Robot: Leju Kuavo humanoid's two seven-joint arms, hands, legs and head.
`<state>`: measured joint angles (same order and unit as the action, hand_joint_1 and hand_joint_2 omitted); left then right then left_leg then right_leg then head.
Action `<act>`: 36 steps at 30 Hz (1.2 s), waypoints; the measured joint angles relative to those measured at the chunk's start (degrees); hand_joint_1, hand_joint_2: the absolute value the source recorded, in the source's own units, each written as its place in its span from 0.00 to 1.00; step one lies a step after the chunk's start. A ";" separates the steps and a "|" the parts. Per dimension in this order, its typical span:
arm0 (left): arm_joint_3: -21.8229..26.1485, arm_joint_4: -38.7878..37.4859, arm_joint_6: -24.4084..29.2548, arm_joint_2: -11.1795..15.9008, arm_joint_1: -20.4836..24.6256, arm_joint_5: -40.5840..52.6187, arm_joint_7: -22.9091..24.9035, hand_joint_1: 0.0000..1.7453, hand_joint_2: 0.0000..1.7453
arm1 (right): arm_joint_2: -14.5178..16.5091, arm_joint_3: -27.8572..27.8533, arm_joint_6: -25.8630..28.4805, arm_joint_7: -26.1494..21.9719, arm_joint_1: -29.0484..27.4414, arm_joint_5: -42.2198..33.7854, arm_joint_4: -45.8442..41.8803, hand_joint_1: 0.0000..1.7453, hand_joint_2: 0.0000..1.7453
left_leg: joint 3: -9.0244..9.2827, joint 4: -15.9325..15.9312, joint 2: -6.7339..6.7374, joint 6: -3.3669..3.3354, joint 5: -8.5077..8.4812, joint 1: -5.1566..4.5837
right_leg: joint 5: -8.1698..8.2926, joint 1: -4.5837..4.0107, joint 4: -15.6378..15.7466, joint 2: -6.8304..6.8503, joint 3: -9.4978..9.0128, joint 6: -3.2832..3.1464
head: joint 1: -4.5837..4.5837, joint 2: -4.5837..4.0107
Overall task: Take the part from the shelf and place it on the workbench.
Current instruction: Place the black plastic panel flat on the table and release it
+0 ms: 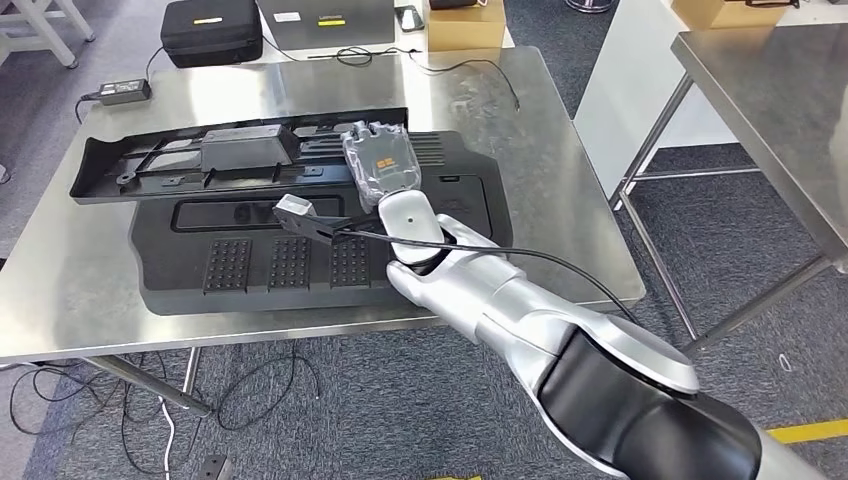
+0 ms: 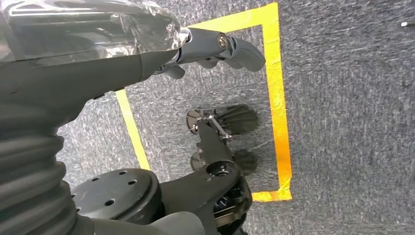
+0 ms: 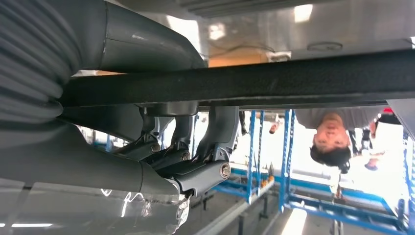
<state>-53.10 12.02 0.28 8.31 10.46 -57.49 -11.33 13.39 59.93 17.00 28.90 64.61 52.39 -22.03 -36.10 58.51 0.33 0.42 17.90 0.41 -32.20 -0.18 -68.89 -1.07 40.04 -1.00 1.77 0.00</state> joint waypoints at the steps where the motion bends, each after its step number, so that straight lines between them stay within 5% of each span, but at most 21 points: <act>1: 0.03 0.00 0.00 0.00 0.00 0.06 -0.01 0.00 1.00 | -0.01 0.00 0.08 -0.14 -0.08 -0.05 0.02 1.00 1.00 | 0.07 0.03 0.02 -0.12 0.12 -0.01 | -1.15 0.03 -3.54 0.16 1.99 0.10 | -0.28 0.00; 3: 0.05 0.00 0.00 -0.02 -0.01 0.22 -0.01 0.00 1.00 | -0.03 0.00 0.27 -0.42 -0.28 -0.13 0.10 1.00 1.00 | 0.33 0.17 0.05 -0.17 0.45 -0.01 | -0.59 0.06 -6.22 0.33 4.06 0.23 | -0.72 0.00; 6: 0.08 0.03 0.01 -0.15 0.06 0.50 -0.10 0.00 1.00 | -0.01 0.00 0.53 -0.95 -0.30 -0.11 0.15 1.00 1.00 | 1.09 0.62 0.07 0.19 1.36 -0.04 | 5.61 -0.01 2.72 0.71 0.68 -0.08 | -1.52 0.00; 8: 0.09 0.07 0.03 -0.22 0.20 0.60 -0.22 0.00 1.00 | 0.13 0.00 0.59 -1.32 -0.27 -0.14 0.16 1.00 1.00 | 1.20 1.02 0.08 0.66 1.86 -0.17 | 7.09 -0.27 7.70 0.90 -1.47 -0.71 | -1.73 0.00; 18: 0.11 0.09 0.04 -0.28 0.36 0.70 -0.29 0.00 1.00 | 0.80 0.01 0.37 -3.13 -0.38 -0.25 0.17 1.00 1.00 | 1.30 0.79 0.29 0.97 2.07 -0.11 | 6.44 -0.55 8.71 0.66 -1.91 -1.62 | -1.19 0.00; 36: 0.11 0.09 -0.03 -0.28 0.41 1.55 -0.45 0.00 1.00 | 2.33 0.13 -0.89 -3.45 -1.27 -0.59 0.41 1.00 1.00 | 1.34 0.73 0.24 1.38 1.97 -0.24 | 6.49 -0.48 8.79 0.76 -2.06 -1.69 | -1.47 0.00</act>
<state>-52.98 12.11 0.25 8.02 10.87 -55.95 -11.78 15.73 60.06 16.12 25.44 63.35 51.80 -21.62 -34.77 59.24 0.57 1.79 19.86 0.16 -25.71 -0.66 -60.11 -0.31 37.98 -2.69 0.30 0.00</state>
